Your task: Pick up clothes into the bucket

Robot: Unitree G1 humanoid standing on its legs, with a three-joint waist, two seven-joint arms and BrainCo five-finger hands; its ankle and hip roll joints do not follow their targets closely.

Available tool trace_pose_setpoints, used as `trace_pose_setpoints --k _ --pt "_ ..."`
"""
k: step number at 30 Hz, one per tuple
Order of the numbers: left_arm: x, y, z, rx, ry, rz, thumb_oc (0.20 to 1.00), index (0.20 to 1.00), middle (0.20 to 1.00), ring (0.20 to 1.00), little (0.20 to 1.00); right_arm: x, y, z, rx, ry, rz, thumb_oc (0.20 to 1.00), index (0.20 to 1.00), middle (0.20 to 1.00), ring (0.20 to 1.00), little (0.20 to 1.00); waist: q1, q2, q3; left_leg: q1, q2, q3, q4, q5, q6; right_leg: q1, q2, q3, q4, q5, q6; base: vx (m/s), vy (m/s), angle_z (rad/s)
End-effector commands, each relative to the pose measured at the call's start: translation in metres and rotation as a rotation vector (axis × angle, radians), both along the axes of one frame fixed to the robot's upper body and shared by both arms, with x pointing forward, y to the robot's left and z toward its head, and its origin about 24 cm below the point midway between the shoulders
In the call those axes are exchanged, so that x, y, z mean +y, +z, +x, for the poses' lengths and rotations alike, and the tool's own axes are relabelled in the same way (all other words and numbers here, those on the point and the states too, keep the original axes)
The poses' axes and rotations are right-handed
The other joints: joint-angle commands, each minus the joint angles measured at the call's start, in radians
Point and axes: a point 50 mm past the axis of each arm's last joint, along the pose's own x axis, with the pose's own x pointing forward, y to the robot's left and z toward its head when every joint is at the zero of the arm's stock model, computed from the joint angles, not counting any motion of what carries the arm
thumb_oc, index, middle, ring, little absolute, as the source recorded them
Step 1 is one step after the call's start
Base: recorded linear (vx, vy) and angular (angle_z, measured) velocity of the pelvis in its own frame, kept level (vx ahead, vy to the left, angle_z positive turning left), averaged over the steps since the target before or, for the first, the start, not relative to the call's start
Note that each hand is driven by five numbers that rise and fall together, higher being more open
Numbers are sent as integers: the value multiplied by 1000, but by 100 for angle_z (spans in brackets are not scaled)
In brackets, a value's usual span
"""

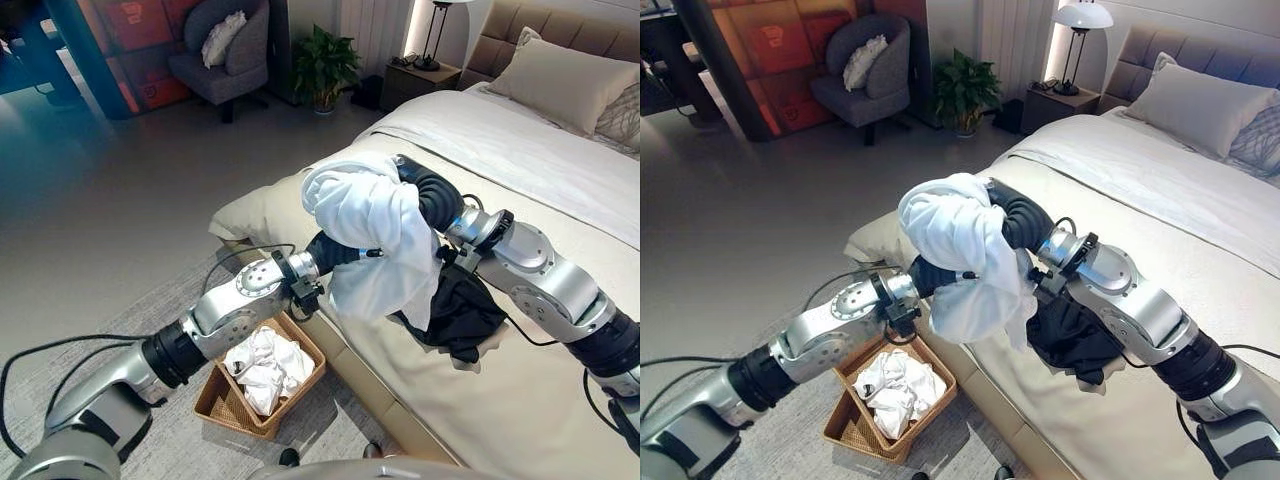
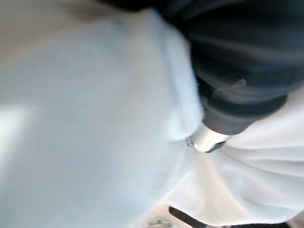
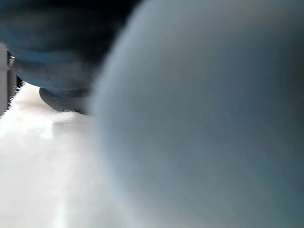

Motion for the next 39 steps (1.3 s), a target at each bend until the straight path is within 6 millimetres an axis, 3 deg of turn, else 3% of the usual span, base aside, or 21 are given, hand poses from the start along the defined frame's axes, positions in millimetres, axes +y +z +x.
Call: trace_pose_setpoints --k 1,2,3,8,13,19,23,25,27,31,32,33,36,39 --pt "9 24 15 -88 76 -103 200 200 200 200 200 -6 37 -5 -200 -29 97 369 369 369 369 369 3 -45 -23 -11 2 -51 70 -92 -2 -13 -78 -13 111 -58 72 0 0 0" --pt "11 23 15 -81 86 -111 200 200 200 200 200 -8 37 -4 -202 -45 94 517 517 517 517 517 4 -45 -24 -9 2 -52 68 -92 -2 -13 -78 -13 112 -58 72 0 0 0" --pt "13 23 15 -80 96 -117 200 200 200 200 200 -11 36 -4 -208 -62 92 1000 1000 1000 1000 1000 4 -44 -24 -9 2 -52 67 -92 -1 -13 -78 -13 112 -59 72 0 0 0" --pt "35 22 17 -90 193 -150 200 200 200 200 200 -30 41 -3 -270 -166 34 1000 1000 1000 1000 1000 8 -46 -26 -5 2 -54 63 -93 0 -10 -80 -15 113 -60 73 0 0 0" --pt "77 20 14 -112 354 -174 200 200 200 200 200 -71 44 -2 -308 -366 -10 1000 1000 1000 1000 1000 13 -49 -32 0 1 -54 62 -97 1 -6 -81 -16 112 -62 73 0 0 0" --pt "132 27 6 -181 579 -210 200 200 200 200 200 -122 26 0 -229 -587 -61 1000 1000 1000 1000 1000 20 -52 -39 6 0 -57 58 -100 2 -2 -83 -17 112 -64 73 0 0 0" --pt "163 32 4 -250 737 -217 200 200 200 200 200 -141 10 1 -158 -670 -55 1000 1000 1000 1000 1000 23 -49 -42 9 -1 -57 57 -102 3 1 -83 -18 111 -65 72 0 0 0" --pt "167 32 3 -265 761 -206 200 200 200 200 200 -143 7 0 -149 -678 -62 1000 1000 1000 1000 1000 23 -48 -42 10 -2 -57 57 -103 3 2 -83 -17 111 -65 72 0 0 0" --pt "194 36 -2 -352 905 -106 200 200 200 200 200 -156 -10 -3 -95 -742 -47 1000 1000 1000 1000 1000 25 -41 -42 13 -2 -51 61 -109 6 1 -83 -10 109 -63 72 0 0 0" --pt "227 29 -12 -412 1103 65 200 200 200 200 200 -162 -39 -11 -9 -786 11 1000 1000 1000 1000 1000 24 -32 -35 13 -1 -41 68 -114 8 -4 -80 4 102 -60 72 -2 14 -4" --pt "227 29 -12 -412 1103 65 200 200 200 200 200 -162 -39 -11 -8 -786 11 1000 1000 1000 1000 1000 24 -33 -36 13 -1 -41 68 -114 8 -4 -80 4 102 -60 72 -20 21 -7" --pt "243 18 -21 -404 1210 144 200 200 200 200 200 -166 -68 -17 84 -829 35 1000 1000 1000 1000 1000 23 -29 -27 9 0 -37 72 -115 9 -13 -78 13 101 -58 71 -39 27 -9" --pt "254 -3 -29 -357 1307 242 200 200 200 200 200 -167 -116 -28 242 -899 46 1000 1000 1000 1000 1000 20 -28 -3 -9 -2 -32 86 -116 11 -29 -77 23 102 -54 70 -74 34 -19" --pt "265 -15 -35 -344 1370 367 200 200 200 200 200 -171 -154 -40 341 -965 -128 1000 1000 1000 1000 1000 17 -33 40 -56 -5 -23 118 -115 13 -71 -78 35 113 -45 71 -157 28 -4"
